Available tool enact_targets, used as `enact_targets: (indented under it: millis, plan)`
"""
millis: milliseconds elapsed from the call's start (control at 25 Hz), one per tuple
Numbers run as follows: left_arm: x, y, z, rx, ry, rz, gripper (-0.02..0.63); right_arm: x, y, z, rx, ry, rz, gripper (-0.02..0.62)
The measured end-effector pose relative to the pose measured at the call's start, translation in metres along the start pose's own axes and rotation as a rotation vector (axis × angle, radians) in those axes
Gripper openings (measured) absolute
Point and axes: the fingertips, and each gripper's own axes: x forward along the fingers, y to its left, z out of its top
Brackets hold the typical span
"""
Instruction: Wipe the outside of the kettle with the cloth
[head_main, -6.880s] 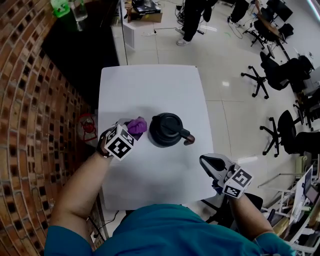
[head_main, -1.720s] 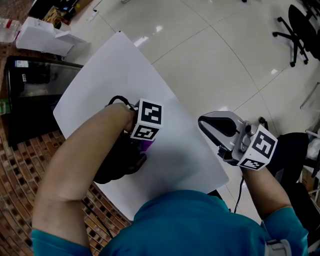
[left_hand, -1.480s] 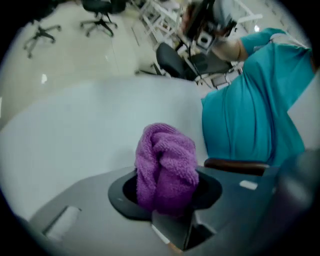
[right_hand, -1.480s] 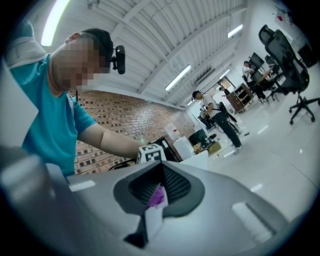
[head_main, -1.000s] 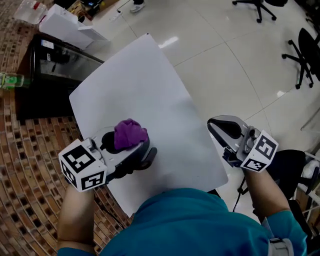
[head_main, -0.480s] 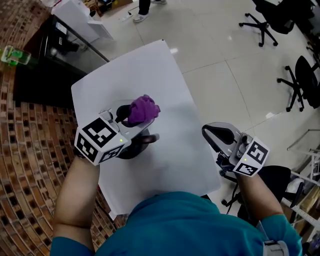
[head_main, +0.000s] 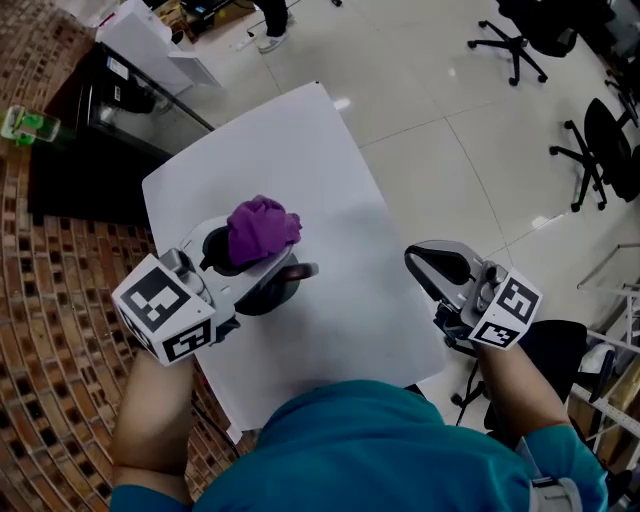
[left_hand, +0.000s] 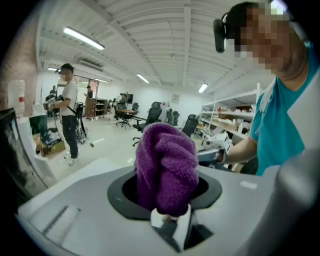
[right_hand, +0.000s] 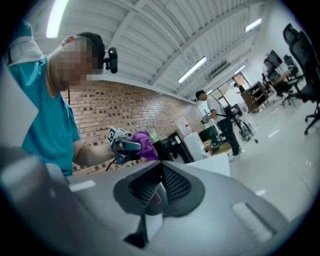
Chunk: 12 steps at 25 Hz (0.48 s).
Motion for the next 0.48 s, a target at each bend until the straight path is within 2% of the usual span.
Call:
enact_targets:
  millis: [80,160,280,360,400,480]
  plan:
    - [-0.009,-0.033,-0.018,-0.093,0.020,-0.034,0.167,-0.001,0.002,0.000,0.000,-0.001,-0.001,0.005]
    - [-0.010,-0.066,-0.053,-0.237,0.044,-0.079,0.167,-0.002,0.003,-0.003,0.002,-0.001,-0.001,0.005]
    - [0.002,-0.096,-0.107,-0.605,-0.007,-0.112,0.166,-0.004,0.007,-0.009,0.011,0.001,0.002,0.005]
    - [0.019,-0.097,-0.138,-0.816,-0.072,-0.088,0.166,-0.007,0.007,-0.017,0.029,0.009,-0.001,0.005]
    - [0.027,-0.090,-0.150,-0.887,-0.113,-0.058,0.166,-0.008,0.008,-0.021,0.038,0.014,-0.002,0.005]
    - [0.038,-0.069,-0.167,-0.960,-0.182,0.019,0.166,-0.010,0.009,-0.031,0.050,0.028,-0.002,0.005]
